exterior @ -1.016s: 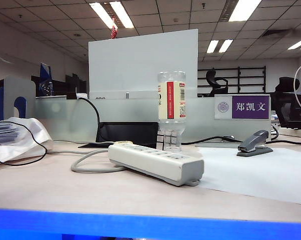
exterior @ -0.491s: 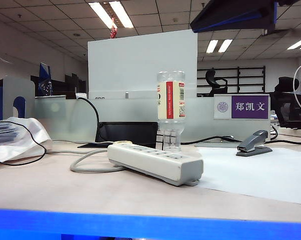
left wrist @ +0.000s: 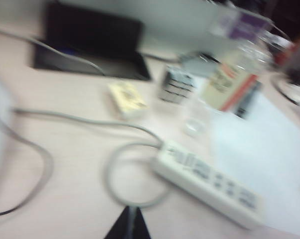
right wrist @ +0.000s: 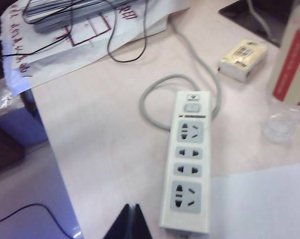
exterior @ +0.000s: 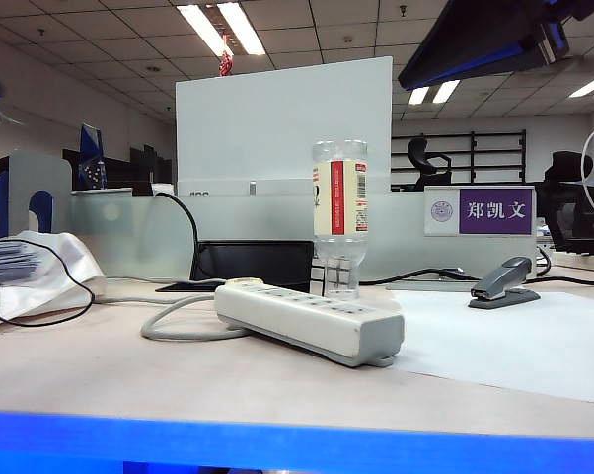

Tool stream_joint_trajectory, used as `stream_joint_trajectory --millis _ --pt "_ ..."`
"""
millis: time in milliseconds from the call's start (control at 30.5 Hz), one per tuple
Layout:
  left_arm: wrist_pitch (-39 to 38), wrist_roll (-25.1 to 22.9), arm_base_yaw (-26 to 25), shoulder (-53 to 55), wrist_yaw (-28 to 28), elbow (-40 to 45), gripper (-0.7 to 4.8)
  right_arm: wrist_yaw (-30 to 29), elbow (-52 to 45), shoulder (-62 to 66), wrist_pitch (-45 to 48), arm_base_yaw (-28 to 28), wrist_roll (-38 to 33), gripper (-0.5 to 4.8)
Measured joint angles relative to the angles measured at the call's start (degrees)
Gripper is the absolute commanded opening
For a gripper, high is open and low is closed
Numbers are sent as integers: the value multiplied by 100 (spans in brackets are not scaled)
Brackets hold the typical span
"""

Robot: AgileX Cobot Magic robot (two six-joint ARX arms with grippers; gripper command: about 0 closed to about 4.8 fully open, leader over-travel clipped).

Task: Press the button on the power strip.

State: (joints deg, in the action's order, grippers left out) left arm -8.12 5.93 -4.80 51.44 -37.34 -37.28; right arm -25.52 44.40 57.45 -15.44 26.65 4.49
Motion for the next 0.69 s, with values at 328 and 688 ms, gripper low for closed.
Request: stream_joint_trajectory --millis 328,688 --pt "-1626 -1327 1585 2317 673 -2173 -5 31 0 0 310 2 -9 3" --pt "-1939 -2098 2728 3558 1954 -3008 -5 302 0 0 192 2 -302 3"
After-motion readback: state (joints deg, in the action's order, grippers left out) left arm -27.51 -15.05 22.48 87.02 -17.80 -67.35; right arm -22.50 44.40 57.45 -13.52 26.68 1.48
